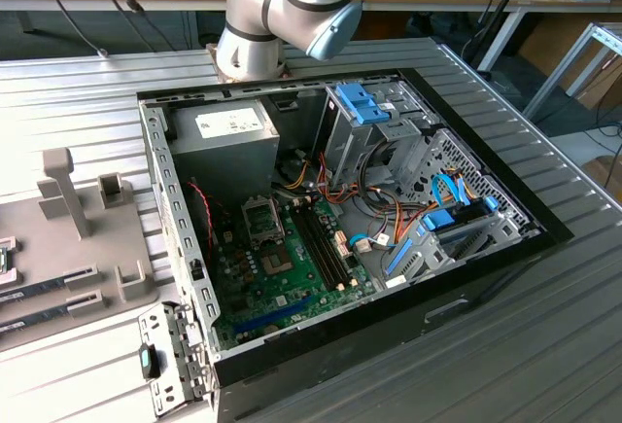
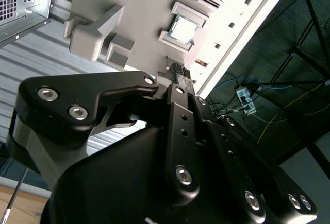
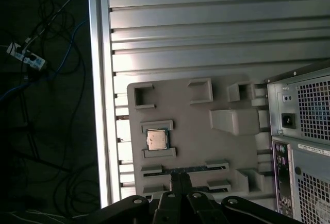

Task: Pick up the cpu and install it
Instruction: 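Reach for the cpu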

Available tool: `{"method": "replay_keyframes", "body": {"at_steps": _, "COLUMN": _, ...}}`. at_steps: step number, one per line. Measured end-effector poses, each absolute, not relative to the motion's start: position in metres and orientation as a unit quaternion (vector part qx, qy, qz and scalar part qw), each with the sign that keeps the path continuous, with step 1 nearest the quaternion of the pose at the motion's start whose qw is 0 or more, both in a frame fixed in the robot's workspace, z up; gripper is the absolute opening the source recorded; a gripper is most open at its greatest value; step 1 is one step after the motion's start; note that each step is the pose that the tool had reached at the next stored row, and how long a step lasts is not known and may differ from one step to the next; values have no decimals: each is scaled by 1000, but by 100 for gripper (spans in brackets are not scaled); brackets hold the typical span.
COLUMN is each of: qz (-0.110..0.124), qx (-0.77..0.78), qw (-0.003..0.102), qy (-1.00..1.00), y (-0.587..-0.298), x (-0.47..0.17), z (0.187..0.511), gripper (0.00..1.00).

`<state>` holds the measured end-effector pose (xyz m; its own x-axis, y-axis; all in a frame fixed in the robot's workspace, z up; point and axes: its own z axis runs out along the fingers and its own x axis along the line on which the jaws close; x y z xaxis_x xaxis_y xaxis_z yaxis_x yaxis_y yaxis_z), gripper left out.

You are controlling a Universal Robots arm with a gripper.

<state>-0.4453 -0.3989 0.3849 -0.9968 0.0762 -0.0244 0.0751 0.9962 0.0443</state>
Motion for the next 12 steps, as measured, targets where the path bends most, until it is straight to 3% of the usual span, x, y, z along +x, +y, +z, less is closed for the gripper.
{"method": "replay_keyframes", "body": {"at_steps": 12, "qz": 22, "qx": 38, "qw": 13, "qy": 999, "y": -399, "x": -446, "z": 381, "gripper": 11}}
